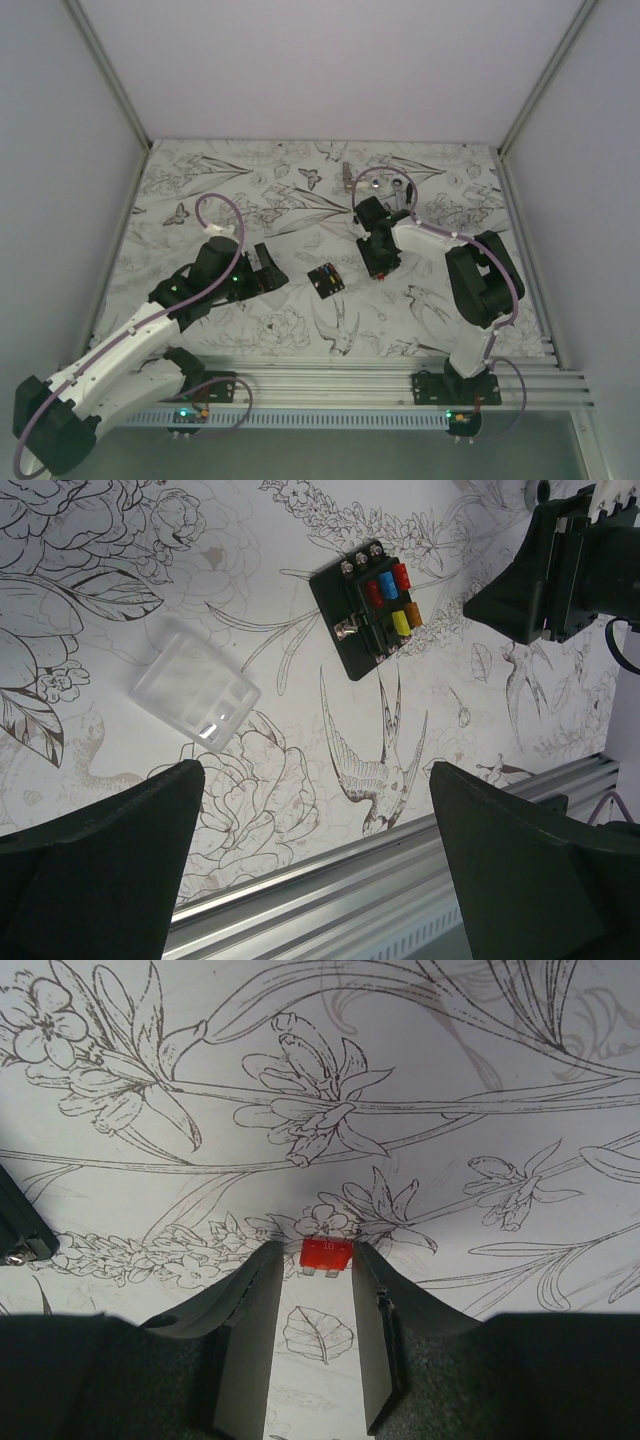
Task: Snap on the fuse box
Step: Pick up the fuse from the center of the board.
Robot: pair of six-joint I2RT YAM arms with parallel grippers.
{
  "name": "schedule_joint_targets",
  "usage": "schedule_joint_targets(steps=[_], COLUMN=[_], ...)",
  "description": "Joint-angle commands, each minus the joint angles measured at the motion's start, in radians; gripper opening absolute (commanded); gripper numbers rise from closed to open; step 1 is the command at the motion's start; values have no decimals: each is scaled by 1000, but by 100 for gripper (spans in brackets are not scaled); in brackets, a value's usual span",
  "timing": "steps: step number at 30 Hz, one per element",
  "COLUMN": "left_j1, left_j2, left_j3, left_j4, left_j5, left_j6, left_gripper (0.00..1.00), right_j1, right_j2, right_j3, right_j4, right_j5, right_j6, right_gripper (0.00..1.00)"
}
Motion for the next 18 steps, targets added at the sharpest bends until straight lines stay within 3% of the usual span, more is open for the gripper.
schedule_joint_targets(steps=[1,18], left_j1=[6,6], left_j2=[-1,-6], left_j3=[-4,-7], left_j4=[-7,-8], left_j5=[2,4], left_j6=[12,8], left_gripper=[100,100], right_j1=[-10,-27], right_j2=[1,32], right_j3=[6,-7], right_j4=[-23,27], right_j5=[23,7], right_j6=[20,77], right_gripper=[39,34])
